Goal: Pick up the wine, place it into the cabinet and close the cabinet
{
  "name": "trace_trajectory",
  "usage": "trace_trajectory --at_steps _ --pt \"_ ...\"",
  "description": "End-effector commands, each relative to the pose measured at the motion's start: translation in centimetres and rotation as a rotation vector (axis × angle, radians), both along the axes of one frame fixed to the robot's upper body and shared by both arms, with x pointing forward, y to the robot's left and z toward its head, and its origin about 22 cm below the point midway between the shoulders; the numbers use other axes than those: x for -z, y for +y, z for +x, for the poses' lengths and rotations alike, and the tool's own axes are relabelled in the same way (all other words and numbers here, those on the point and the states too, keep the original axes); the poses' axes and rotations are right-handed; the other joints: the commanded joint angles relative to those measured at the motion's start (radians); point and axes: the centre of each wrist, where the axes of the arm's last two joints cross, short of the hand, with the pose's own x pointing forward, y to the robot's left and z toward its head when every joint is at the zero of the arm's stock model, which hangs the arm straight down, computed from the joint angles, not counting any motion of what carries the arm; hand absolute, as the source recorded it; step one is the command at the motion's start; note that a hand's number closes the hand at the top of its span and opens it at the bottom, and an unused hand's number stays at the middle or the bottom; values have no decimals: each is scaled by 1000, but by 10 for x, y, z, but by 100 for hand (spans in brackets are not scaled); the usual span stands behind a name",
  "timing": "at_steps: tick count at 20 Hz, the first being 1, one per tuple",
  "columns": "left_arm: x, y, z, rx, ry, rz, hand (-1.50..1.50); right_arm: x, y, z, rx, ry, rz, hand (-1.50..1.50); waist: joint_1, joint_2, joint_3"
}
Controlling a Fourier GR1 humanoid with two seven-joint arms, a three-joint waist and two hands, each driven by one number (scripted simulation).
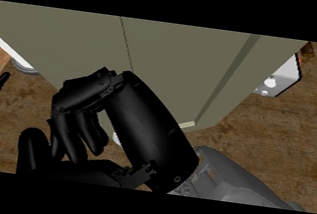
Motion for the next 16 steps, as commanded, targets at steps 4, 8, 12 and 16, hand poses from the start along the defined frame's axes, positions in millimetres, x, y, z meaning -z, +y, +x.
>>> trace_trajectory --at_steps 4,8,12,16 --pt "-4 8 2 -19 -7 -16 -150 3 11 61 21 104 66 150 -21 0 2" --pt "-11 -2 3 -17 -2 6 -150 31 13 71 82 146 73 150 -25 -2 3" --pt "-5 12 -8 -51 -8 1 -150 17 -17 100 102 138 45 150 -31 -4 3" --pt "-15 32 1 -30 -17 -1 -150 55 -3 116 129 136 15 150 -28 -1 3"
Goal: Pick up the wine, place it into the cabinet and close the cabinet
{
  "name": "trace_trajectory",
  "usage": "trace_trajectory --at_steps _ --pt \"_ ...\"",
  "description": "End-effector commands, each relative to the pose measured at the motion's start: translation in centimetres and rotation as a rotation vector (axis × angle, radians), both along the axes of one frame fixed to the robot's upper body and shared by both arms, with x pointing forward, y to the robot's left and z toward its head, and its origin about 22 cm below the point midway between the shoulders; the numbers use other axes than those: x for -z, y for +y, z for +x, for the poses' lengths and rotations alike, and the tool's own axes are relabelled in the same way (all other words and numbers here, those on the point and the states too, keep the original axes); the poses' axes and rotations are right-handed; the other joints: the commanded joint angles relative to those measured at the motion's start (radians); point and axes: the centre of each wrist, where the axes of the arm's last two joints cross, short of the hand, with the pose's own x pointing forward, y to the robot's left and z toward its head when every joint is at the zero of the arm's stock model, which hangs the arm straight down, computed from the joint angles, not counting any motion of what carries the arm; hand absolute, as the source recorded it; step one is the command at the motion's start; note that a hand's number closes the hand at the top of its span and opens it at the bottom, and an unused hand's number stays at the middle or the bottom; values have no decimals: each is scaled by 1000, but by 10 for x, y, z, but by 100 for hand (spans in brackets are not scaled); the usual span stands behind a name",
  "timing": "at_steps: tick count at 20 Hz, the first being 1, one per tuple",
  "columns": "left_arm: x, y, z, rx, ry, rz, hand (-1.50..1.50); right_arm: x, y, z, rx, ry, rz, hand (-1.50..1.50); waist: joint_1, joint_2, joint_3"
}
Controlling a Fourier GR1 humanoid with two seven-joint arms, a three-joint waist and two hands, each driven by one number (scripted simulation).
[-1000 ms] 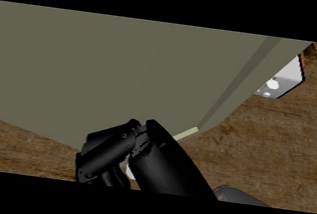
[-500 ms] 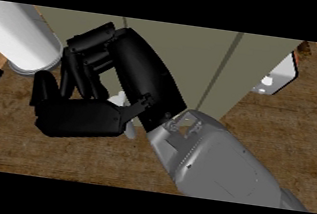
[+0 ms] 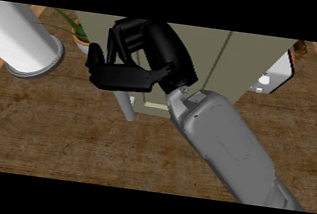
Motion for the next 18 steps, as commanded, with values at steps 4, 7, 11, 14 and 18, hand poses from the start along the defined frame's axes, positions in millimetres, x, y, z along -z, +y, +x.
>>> trace_trajectory --at_steps 4,7,11,14,18 --pt "1 -7 -7 16 14 -20 -150 30 -2 30 53 -9 -37 150 9 5 0" --pt "1 10 1 -16 10 -11 -150 27 -45 51 62 2 -66 150 -3 9 -1" --pt "-3 -17 8 23 -2 1 -150 25 -52 58 75 -32 -59 150 -1 8 0" --pt "-19 -11 14 54 -17 -21 -150 23 -60 70 97 -35 -70 150 12 14 0" --pt "3 -17 8 52 0 -17 -150 36 -53 66 94 -37 -62 150 5 13 -1"
